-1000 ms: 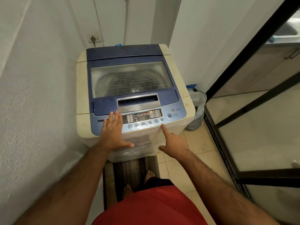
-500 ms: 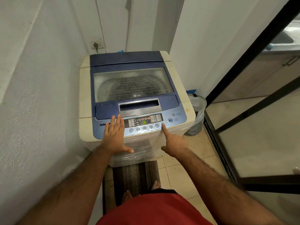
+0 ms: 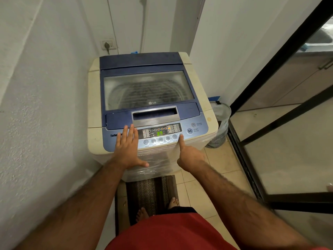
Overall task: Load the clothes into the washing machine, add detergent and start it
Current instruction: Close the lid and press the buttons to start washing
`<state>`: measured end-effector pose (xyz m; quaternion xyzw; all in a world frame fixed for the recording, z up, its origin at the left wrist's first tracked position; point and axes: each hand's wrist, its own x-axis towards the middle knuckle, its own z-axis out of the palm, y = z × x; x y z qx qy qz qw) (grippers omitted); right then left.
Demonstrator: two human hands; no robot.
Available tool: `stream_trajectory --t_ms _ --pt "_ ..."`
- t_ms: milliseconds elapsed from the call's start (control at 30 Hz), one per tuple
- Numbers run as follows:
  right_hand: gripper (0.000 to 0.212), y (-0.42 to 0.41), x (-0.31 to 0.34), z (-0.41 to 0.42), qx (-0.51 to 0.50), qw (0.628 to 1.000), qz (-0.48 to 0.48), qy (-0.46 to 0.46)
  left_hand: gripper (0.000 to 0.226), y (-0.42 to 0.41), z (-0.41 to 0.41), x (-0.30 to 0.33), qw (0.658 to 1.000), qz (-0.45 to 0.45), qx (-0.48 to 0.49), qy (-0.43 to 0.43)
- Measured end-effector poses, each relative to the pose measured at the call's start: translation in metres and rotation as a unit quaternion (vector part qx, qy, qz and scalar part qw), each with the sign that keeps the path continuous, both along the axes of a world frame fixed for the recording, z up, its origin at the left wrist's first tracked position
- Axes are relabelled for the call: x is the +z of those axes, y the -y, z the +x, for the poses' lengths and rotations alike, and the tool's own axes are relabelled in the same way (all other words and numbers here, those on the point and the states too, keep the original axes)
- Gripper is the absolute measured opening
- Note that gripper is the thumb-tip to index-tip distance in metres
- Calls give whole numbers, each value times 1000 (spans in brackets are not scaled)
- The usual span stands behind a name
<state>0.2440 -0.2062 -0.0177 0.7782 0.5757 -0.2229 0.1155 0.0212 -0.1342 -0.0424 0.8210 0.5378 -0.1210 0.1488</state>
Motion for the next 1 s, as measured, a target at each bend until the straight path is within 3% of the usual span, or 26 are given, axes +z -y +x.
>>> stream_trajectory --t_ms 133,300,533,1000 --pt "103 5 2 3 -2 999 0 -32 153 0 -1 2 1000 -6 -4 2" --pt "92 28 -5 6 1 999 28 -30 152 0 -1 2 1000 -4 -2 6" --pt "91 23 -1 28 -22 998 55 -23 151 2 4 1 1000 6 15 6" --pt "98 -3 1 44 -26 999 18 -8 152 2 5 -4 1000 22 19 -3"
